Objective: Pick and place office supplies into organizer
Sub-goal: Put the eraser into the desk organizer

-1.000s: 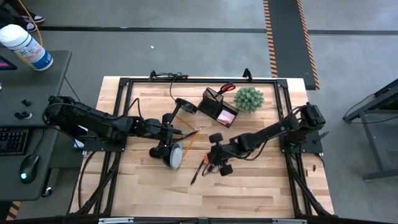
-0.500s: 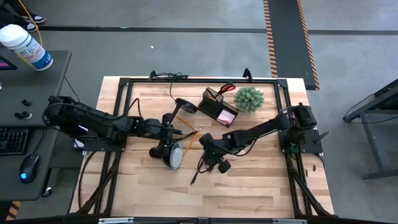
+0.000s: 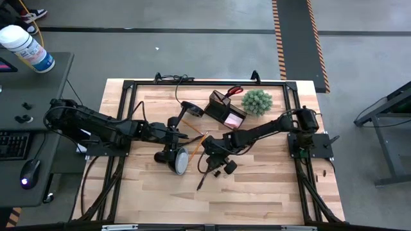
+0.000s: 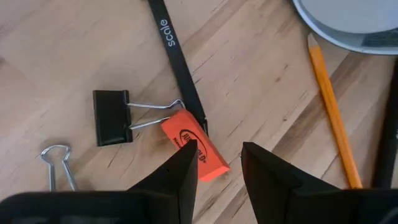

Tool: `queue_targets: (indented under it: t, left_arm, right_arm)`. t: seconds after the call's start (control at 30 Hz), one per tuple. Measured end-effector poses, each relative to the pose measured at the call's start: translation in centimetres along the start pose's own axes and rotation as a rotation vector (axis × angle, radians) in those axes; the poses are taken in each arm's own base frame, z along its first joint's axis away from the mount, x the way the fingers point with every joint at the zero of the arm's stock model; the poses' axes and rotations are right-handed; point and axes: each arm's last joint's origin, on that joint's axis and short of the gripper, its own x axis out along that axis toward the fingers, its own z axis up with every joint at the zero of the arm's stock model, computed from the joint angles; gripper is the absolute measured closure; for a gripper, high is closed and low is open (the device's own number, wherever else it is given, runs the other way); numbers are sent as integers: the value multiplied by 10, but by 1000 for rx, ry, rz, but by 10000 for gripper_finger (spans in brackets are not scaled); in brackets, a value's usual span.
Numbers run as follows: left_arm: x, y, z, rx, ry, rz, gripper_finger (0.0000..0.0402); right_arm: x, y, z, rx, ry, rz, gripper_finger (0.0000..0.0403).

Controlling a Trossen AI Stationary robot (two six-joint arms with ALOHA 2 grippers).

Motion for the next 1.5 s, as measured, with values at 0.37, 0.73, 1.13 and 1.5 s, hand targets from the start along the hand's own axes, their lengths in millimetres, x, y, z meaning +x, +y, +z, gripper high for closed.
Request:
queue_targets:
  t: [0.37,0.73,1.13,1.5]
  left_arm:
    - [0,0,0,0,0,0,309]
    - [0,0,0,-1,-1,0,309]
    - [0,0,0,1,-2,0,309]
    - [0,0,0,3,-4,0,309]
  right_arm:
    - [1,-8,-6,-17,-32,38,288]
    - [20,-6,-12,-51,-13,73,288]
    - [19,-7,-15,-13,4,91,288]
    - [19,-4,-18,-14,44,106,288]
